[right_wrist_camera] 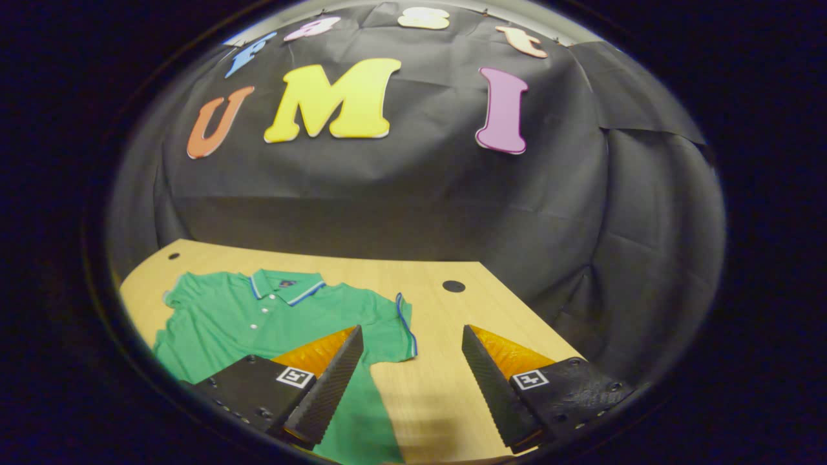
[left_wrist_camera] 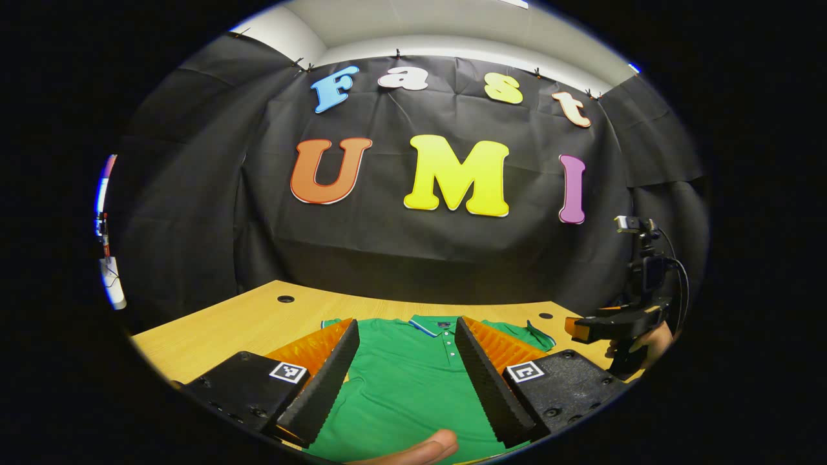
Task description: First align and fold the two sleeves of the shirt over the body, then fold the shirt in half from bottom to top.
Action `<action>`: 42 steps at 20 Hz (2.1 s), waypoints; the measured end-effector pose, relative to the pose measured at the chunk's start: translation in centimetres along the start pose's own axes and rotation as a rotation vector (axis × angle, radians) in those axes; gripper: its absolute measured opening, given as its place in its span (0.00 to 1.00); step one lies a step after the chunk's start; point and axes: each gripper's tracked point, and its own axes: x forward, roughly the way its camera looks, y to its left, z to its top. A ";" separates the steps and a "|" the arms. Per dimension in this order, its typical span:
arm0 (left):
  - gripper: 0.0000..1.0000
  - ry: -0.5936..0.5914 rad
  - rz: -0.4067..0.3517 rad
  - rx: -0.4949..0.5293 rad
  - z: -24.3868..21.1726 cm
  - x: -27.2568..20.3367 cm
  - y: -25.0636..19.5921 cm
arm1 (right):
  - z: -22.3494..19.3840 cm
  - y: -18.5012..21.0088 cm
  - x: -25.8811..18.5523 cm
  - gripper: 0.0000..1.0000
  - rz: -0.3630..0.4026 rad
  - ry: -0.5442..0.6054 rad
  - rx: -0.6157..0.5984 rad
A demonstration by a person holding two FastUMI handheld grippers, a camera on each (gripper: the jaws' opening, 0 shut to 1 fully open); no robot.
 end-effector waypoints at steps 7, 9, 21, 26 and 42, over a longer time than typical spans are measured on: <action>0.96 0.059 -0.007 0.039 -2.6 1.9 0.4 | -2.1 1.7 10.2 0.90 0.060 0.133 -0.023; 0.96 0.070 -0.015 0.058 -3.1 2.2 0.3 | -2.9 3.0 11.6 0.85 0.086 0.181 -0.031; 0.97 0.105 -0.021 0.110 -4.7 2.9 0.3 | -5.4 1.8 15.3 0.07 0.062 0.313 0.153; 0.96 0.122 -0.013 0.103 -5.4 2.8 0.7 | -5.3 1.7 15.1 0.00 0.092 0.339 0.213; 0.96 0.097 -0.008 0.085 -6.3 2.1 2.4 | 0.7 11.4 10.9 0.00 0.200 0.213 0.092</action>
